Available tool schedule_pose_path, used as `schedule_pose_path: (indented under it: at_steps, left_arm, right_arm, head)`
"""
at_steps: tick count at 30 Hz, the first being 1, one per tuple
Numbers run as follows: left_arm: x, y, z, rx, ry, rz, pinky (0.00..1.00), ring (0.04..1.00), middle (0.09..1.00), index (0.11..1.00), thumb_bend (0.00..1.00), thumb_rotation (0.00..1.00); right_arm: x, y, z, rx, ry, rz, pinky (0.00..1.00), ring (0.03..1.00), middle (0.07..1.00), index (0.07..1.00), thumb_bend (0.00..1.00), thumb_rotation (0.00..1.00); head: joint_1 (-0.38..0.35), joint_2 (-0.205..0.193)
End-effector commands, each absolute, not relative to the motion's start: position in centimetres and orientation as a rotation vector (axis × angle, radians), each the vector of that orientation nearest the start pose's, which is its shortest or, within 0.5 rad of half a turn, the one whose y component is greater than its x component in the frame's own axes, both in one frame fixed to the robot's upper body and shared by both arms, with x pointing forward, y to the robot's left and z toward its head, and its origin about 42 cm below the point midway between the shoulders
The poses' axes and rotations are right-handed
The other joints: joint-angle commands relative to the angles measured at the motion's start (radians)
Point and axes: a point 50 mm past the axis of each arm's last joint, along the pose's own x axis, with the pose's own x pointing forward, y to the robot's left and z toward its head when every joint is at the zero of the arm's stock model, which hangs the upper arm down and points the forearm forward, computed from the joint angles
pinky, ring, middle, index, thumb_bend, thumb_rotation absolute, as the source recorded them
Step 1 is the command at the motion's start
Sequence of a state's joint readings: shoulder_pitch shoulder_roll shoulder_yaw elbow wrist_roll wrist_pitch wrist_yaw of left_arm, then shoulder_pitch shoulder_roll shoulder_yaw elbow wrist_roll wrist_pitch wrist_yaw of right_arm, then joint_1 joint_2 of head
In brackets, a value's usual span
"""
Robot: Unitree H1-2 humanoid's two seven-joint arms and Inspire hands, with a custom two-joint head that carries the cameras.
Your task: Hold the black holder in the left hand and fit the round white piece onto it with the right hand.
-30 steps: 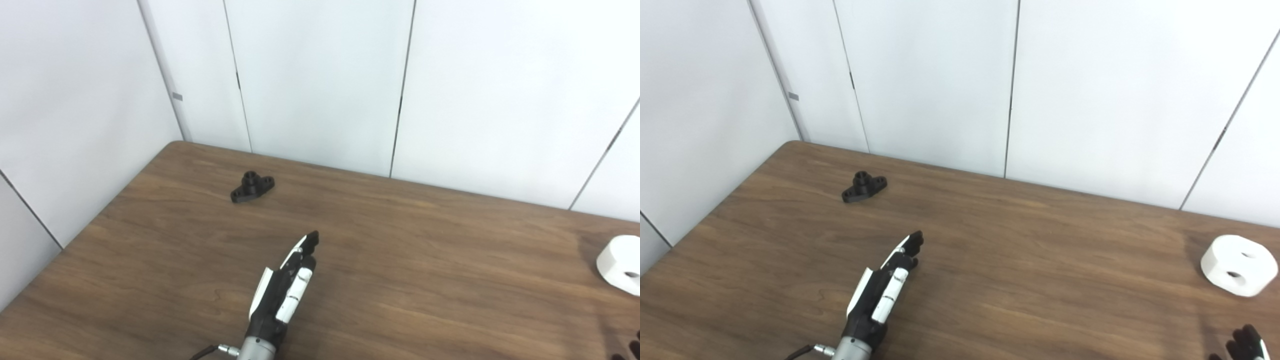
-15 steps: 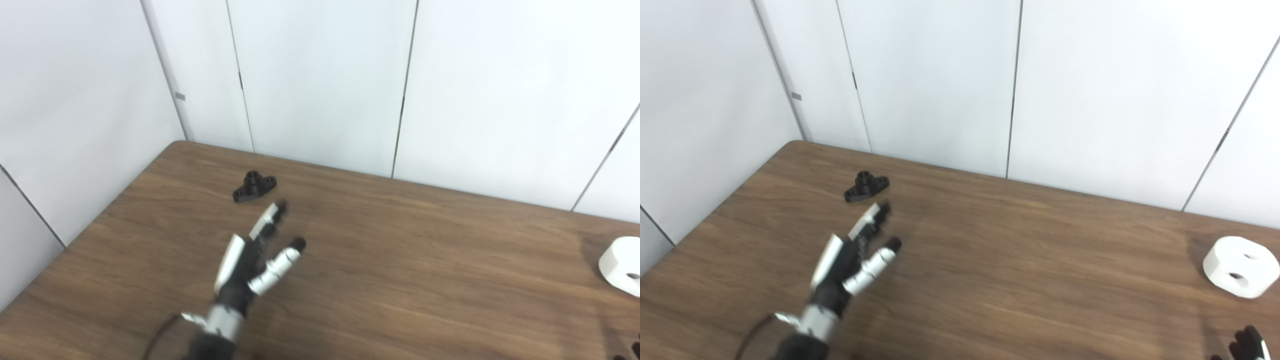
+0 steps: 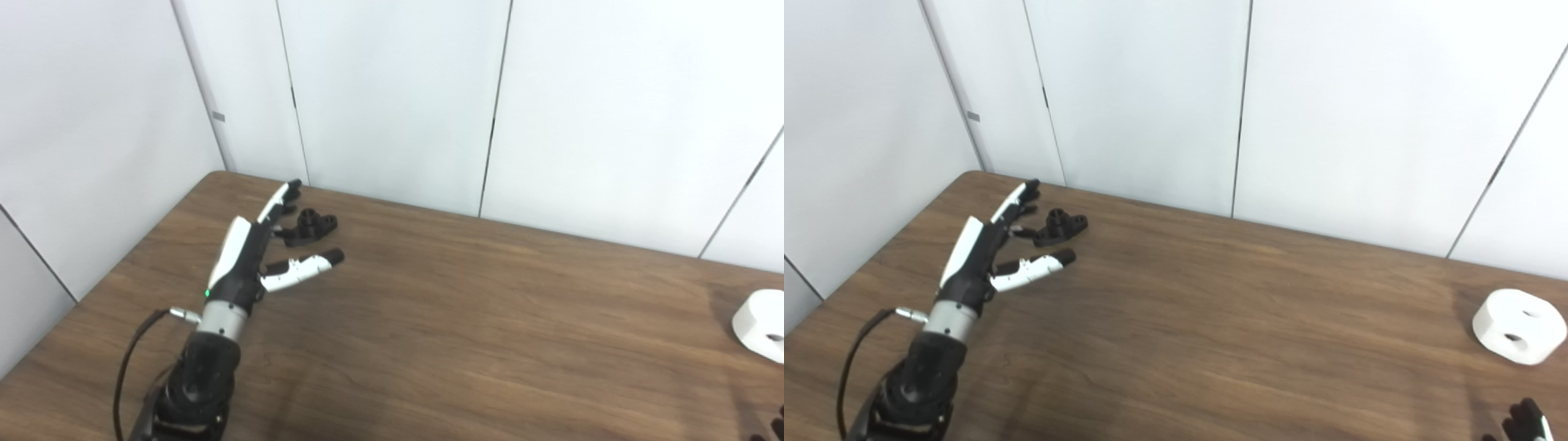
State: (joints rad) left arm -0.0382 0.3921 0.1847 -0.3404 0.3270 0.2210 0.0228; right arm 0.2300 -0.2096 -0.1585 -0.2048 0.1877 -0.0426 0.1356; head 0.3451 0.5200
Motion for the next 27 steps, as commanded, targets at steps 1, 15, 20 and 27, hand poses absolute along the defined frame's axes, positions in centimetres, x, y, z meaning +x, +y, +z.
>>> schedule_pose_path:
  at_steps: [1,15,20,27]
  left_arm:
    - [29.0,36.9,24.5,0.780,-0.254,0.318,0.99,0.997,0.989,0.952,0.98,0.54]
    - [34.3,41.3,24.8,1.137,-0.168,0.418,1.00,1.000,0.953,0.902,1.00,0.58]
    - [36.2,42.5,23.2,1.267,-0.084,0.419,1.00,1.000,0.944,0.873,1.00,0.61]
    - [38.6,43.4,21.9,1.271,0.069,0.421,1.00,1.000,0.958,0.864,1.00,0.63]
  right_arm:
    - [20.4,-31.7,11.6,-0.074,-0.042,-0.031,1.00,1.000,1.000,1.000,0.67,0.97]
    - [20.5,-31.0,11.5,-0.068,-0.045,-0.030,1.00,1.000,1.000,1.000,0.67,1.00]
    - [20.4,-30.8,11.6,-0.059,-0.046,-0.029,1.00,1.000,1.000,1.000,0.66,1.00]
    - [20.2,-30.8,11.8,-0.066,-0.041,-0.025,1.00,1.000,1.000,1.000,0.67,1.00]
  head:
    - [0.000,0.001]
    - [-0.022,0.001]
    - [-0.029,0.001]
    - [-0.033,0.005]
